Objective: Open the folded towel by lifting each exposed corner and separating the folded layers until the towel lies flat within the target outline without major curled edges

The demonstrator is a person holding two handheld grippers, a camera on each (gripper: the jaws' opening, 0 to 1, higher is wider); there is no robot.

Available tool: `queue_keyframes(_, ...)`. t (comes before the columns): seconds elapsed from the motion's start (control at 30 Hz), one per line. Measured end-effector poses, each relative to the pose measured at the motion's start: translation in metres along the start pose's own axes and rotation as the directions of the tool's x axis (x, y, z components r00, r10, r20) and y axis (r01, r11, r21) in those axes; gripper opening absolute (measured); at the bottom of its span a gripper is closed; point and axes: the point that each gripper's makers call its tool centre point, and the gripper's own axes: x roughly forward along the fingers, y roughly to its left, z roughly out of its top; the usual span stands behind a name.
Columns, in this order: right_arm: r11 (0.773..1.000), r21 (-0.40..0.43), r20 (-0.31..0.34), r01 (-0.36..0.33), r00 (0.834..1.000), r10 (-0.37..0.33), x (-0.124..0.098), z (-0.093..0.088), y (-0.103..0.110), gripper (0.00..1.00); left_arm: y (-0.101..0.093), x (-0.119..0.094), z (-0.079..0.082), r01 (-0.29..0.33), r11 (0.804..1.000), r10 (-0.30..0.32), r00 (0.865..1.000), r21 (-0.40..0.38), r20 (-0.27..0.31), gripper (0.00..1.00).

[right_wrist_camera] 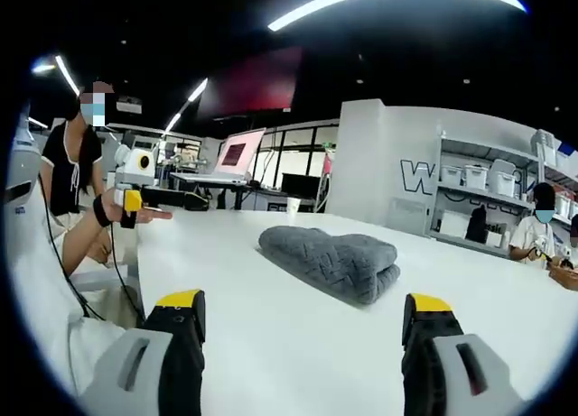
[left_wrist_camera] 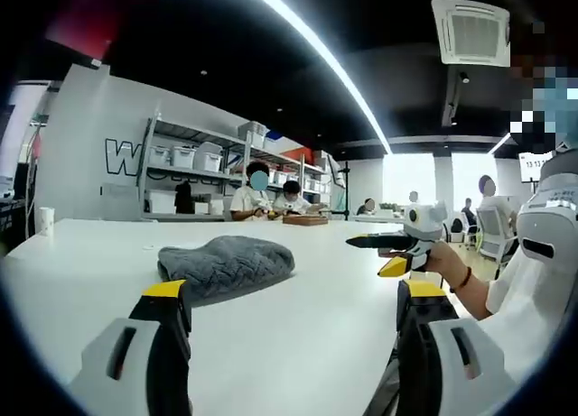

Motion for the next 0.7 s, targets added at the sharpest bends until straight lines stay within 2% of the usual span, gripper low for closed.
queue_keyframes(0.7,1.0,-0.006,-0.014,-0.012,1.0,0.012,0.0015,-0.0031,0.0032,0.89,-0.0072,0.0042,-0.0028,0.024,1.0,-0.024,1.0,0.001,-0.005,0.93)
